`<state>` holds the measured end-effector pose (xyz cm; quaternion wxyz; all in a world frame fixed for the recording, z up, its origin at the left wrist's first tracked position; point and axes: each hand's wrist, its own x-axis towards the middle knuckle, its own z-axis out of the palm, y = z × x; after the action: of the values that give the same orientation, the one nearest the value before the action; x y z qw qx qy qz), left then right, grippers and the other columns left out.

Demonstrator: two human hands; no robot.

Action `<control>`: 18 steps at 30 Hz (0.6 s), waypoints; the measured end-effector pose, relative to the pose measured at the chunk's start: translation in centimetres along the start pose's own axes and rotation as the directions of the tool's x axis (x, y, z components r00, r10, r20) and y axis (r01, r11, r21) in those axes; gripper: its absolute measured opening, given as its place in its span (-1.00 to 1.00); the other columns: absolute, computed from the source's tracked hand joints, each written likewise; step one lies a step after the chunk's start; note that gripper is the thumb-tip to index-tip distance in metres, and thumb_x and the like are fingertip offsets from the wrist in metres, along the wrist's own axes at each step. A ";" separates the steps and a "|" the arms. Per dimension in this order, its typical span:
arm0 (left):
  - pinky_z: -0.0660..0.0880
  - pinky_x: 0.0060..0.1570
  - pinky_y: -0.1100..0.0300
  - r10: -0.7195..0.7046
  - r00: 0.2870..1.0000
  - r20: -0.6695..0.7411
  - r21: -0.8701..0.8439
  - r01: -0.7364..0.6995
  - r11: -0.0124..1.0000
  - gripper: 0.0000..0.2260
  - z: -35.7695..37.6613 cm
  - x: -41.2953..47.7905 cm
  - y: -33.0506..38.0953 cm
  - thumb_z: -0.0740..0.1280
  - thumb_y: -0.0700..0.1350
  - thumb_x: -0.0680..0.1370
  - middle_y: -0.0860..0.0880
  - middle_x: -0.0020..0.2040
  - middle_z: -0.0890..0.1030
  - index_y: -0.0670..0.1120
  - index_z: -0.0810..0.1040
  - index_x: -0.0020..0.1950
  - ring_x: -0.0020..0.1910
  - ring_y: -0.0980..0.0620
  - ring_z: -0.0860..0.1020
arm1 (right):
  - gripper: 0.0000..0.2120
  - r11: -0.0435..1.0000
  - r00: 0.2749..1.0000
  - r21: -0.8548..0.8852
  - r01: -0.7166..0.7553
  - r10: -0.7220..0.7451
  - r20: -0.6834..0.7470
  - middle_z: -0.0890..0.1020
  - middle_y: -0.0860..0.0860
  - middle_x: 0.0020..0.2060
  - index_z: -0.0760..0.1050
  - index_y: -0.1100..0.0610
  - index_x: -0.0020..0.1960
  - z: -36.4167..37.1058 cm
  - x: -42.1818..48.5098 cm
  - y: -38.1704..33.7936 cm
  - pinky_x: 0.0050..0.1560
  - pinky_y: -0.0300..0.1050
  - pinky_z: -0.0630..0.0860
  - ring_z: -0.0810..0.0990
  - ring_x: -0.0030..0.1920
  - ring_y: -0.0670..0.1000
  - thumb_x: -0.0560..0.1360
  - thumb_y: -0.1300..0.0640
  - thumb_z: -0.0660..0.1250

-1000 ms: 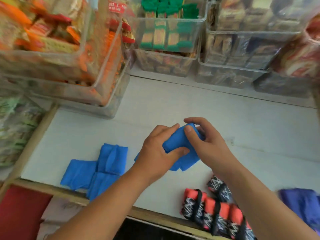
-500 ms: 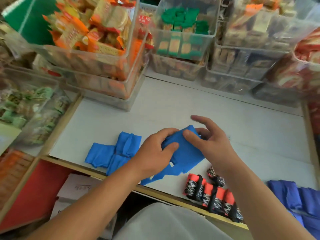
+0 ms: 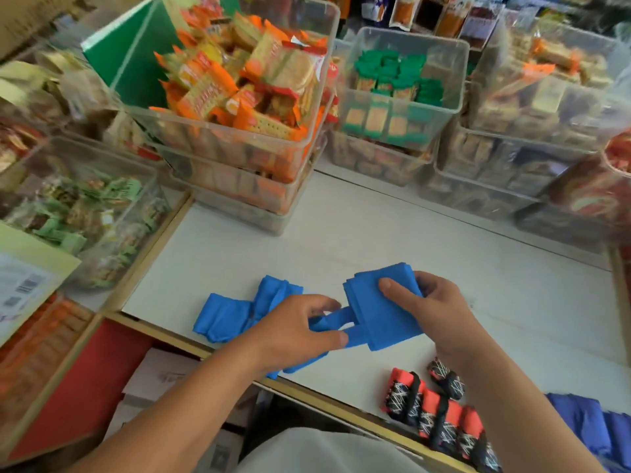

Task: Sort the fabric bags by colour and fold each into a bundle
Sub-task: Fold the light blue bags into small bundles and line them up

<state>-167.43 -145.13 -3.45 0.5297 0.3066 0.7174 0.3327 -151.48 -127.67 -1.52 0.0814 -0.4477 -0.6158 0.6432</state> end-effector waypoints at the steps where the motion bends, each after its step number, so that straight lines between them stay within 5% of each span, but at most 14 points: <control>1: 0.55 -0.05 0.25 0.003 1.000 0.003 -0.011 -0.003 1.000 -0.79 -0.1 -0.1 -0.1 0.49 0.00 0.51 0.09 -0.11 0.67 0.03 0.66 0.14 -0.12 0.22 0.59 | -0.75 1.000 1.000 -0.008 0.001 -0.001 0.003 0.74 0.11 -0.05 0.68 0.13 0.06 0.2 0.3 0.0 -0.07 0.03 0.62 0.71 0.00 0.21 0.49 -0.02 0.53; 3: 0.45 -0.19 0.13 -0.015 0.999 -0.048 -0.055 0.013 0.998 -0.84 -0.3 -0.1 -0.6 0.47 -0.08 0.49 0.01 -0.30 0.52 -0.14 0.65 -0.02 -0.29 0.11 0.48 | -0.76 1.000 1.000 -0.005 0.012 -0.012 0.012 0.74 0.10 -0.03 0.67 0.12 0.07 0.7 0.7 0.0 0.01 0.13 0.64 0.71 0.01 0.20 0.49 0.00 0.54; 7: 0.47 -0.17 0.13 -0.079 0.993 -0.092 -0.196 0.060 0.979 -0.88 -1.0 -0.4 -0.8 0.51 -0.06 0.50 0.04 -0.29 0.55 -0.08 0.65 -0.09 -0.28 0.10 0.51 | -0.72 0.999 0.999 -0.008 0.041 -0.040 0.015 0.74 0.07 -0.01 0.66 0.09 0.09 0.8 1.0 0.4 0.08 0.18 0.64 0.72 0.03 0.18 0.48 -0.03 0.56; 11: 0.39 -0.26 0.24 -0.126 0.990 -0.060 -0.220 0.110 0.969 -0.62 -1.0 -0.5 0.1 0.44 0.19 0.54 0.04 -0.35 0.41 -0.08 0.50 -0.25 -0.34 0.09 0.40 | -0.83 0.995 0.995 -0.066 0.077 -0.073 0.071 0.74 0.08 -0.04 0.64 0.09 0.10 -0.1 0.9 0.5 0.02 0.15 0.66 0.72 0.01 0.17 0.53 0.09 0.51; 15: 0.52 -0.22 0.40 -0.140 0.990 -0.020 -0.067 0.139 0.988 -0.91 -0.7 -0.3 1.1 0.50 0.03 0.51 0.16 -0.29 0.64 0.09 0.68 -0.01 -0.27 0.23 0.61 | -0.85 0.989 0.991 -0.075 0.126 -0.121 0.062 0.73 0.07 -0.04 0.63 0.08 0.09 -0.5 1.1 0.1 -0.02 0.07 0.67 0.72 -0.01 0.12 0.54 0.12 0.50; 18: 0.55 -0.07 0.30 -0.132 0.991 -0.015 -0.151 0.129 0.980 -0.86 -1.3 -0.2 0.8 0.51 -0.06 0.52 0.04 -0.23 0.66 -0.05 0.69 0.04 -0.22 0.17 0.61 | -0.85 0.987 0.988 -0.057 0.153 -0.152 0.020 0.73 0.06 -0.04 0.63 0.09 0.08 -1.5 1.4 0.0 -0.02 0.04 0.66 0.71 0.00 0.12 0.53 0.13 0.49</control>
<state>-168.56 -145.07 -2.43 0.5631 0.2140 0.7154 0.3540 -151.29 -125.65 -1.90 0.1125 -0.3965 -0.6672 0.6205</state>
